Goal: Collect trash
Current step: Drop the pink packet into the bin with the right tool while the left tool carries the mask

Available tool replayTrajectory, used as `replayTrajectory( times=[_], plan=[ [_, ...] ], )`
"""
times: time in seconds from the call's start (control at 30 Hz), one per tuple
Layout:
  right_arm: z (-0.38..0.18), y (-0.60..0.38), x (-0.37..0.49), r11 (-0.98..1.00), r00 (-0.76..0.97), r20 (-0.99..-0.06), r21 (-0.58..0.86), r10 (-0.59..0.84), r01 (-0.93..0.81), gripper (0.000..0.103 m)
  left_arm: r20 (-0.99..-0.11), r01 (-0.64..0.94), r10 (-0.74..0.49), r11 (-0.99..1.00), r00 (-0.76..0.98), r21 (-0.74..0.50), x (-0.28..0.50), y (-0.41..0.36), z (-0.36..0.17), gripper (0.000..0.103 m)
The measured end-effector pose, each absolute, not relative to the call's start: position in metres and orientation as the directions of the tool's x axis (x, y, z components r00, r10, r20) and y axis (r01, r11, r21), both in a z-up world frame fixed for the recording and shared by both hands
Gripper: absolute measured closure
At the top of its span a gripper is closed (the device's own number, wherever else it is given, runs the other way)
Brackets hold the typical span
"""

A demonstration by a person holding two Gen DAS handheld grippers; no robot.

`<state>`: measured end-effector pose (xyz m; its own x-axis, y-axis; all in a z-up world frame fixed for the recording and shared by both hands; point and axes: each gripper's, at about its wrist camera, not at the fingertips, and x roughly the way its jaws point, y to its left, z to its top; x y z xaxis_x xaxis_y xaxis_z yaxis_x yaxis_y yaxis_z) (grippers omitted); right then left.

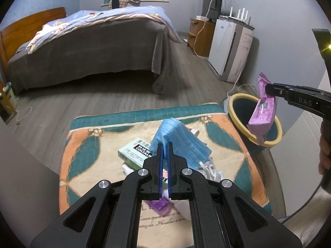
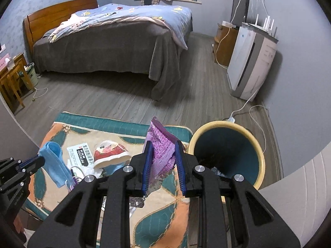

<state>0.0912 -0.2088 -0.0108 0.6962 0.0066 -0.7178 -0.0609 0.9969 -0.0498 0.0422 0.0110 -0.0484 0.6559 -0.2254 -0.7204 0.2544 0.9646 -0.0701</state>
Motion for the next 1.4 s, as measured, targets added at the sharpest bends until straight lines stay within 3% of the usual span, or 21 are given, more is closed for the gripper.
replayTrajectory(
  times=[0.8,1.4],
  plan=[
    [-0.025,-0.324,0.124,0.997,0.654,-0.756,0.043,-0.008,0.063,0.081,-0.751,0.383,-0.287,0.922,0.595,-0.049,0.067,-0.087,-0.054,0.099],
    [-0.101,-0.438,0.153,0.948,0.507,-0.850,0.031,-0.141,0.316,0.081,-0.795,0.537,-0.329,0.843,0.510,-0.005,0.123,-0.214,-0.075,0.099]
  ],
)
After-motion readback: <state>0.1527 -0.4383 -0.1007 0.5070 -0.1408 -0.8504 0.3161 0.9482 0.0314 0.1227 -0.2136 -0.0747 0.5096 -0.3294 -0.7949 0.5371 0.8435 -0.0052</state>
